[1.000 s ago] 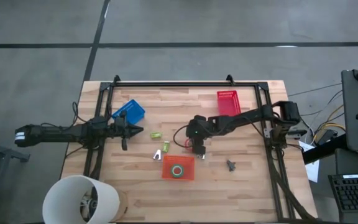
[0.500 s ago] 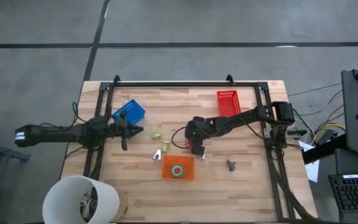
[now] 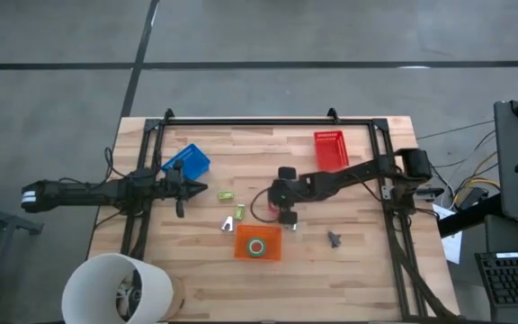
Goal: Pick and place Stapler, Stapler remover, tape
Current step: Put the red tape into the orange bin
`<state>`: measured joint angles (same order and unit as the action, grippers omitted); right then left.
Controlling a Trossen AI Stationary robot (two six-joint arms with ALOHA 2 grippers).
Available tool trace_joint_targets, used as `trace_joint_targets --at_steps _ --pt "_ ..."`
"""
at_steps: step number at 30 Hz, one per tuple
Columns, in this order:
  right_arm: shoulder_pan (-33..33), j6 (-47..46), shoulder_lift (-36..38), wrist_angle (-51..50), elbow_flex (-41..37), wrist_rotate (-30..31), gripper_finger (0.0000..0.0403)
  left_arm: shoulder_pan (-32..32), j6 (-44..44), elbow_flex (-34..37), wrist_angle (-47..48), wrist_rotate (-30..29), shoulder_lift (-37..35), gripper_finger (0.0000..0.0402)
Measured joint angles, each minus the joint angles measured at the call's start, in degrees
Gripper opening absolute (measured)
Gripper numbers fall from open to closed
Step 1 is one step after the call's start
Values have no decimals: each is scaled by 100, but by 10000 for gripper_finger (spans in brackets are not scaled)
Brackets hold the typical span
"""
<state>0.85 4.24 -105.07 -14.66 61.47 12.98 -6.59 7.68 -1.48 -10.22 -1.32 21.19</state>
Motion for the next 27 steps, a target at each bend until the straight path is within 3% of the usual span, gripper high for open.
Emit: trace_joint_targets --at_steps 5,17,27 --pt "505 312 395 50 0 553 33 0 0 0 4 0 0 25" --pt "1953 543 1134 1061 -18 653 33 0 0 0 20 0 0 26" --pt "2051 800 867 1772 -402 653 51 0 2 2 59 0 0 25"
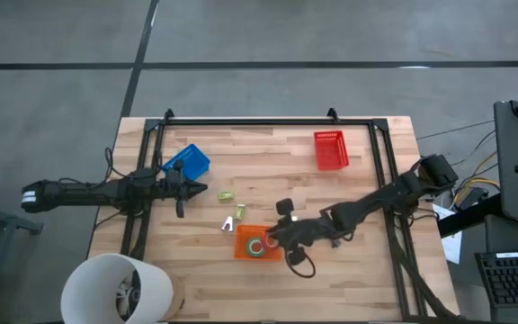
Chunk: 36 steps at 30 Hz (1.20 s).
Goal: Pick and place Stapler, Stapler remover, tape
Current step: Put the red tape into the orange bin
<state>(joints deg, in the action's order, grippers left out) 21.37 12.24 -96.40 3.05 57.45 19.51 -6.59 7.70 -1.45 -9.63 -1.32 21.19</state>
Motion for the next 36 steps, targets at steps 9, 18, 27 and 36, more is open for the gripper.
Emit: trace_joint_targets --at_steps 9,18,27,36 --pt "0 176 -340 202 -35 -66 53 -4 0 0 72 0 11 25" --pt "0 104 -491 315 -18 -66 54 -3 -2 0 70 0 11 23" --pt "0 140 -575 466 -18 -175 62 2 -2 0 71 0 11 23" --pt "-4 148 -575 499 -18 -139 137 0 -2 -1 71 0 11 24"
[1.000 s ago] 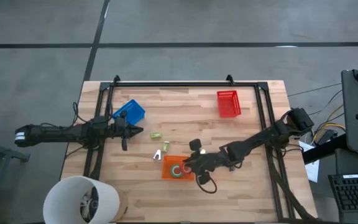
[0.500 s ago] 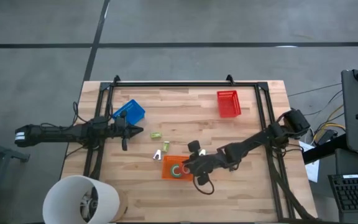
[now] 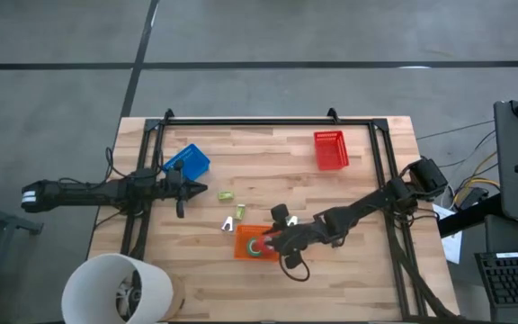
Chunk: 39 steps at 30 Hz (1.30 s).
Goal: Pick and place Stapler, Stapler remover, tape
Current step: Put the red tape into the orange bin, then put the blue tape into the orange bin
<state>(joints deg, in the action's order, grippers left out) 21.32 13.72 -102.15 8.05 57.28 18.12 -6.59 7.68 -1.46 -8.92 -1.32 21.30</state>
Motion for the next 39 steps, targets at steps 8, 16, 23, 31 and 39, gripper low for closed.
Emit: trace_joint_targets --at_steps 8,16,23,31,39 --pt "2 -1 38 -8 2 6 180 0 0 1 -1 0 0 26" --pt "4 -24 230 166 4 6 177 0 2 1 1 0 0 25" --pt "-9 -175 243 132 4 6 162 0 0 0 0 0 0 23" --pt "-38 -342 425 -331 4 63 142 -5 0 1 0 0 0 24" --pt "-85 -832 900 -1176 9 454 100 -5 2 -1 1 -1 0 26"
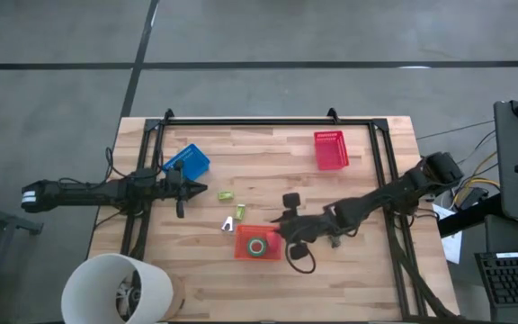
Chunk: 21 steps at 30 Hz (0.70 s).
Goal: Pick and place Stapler, Stapler remover, tape
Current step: Put the blue tape into the orange bin
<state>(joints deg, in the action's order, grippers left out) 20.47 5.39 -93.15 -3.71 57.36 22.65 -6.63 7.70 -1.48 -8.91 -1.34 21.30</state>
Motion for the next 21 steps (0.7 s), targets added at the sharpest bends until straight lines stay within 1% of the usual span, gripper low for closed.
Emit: trace_joint_targets --at_steps 5,7,10,14,17,21 --pt "12 -549 317 -809 -62 -13 22 0 -1 2 0 1 0 23" --pt "74 -701 420 -919 -209 -36 15 2 -2 1 4 -1 0 23" --pt "208 -812 646 -816 -505 -46 10 2 0 2 5 1 0 26" --pt "363 -797 1018 -216 -1046 -24 8 4 0 2 12 -1 7 24" --pt "395 -707 1289 611 -1508 -22 8 4 -1 1 39 -1 11 23" --pt "391 -551 1599 1340 -2010 -47 8 4 -2 1 48 -1 11 26"
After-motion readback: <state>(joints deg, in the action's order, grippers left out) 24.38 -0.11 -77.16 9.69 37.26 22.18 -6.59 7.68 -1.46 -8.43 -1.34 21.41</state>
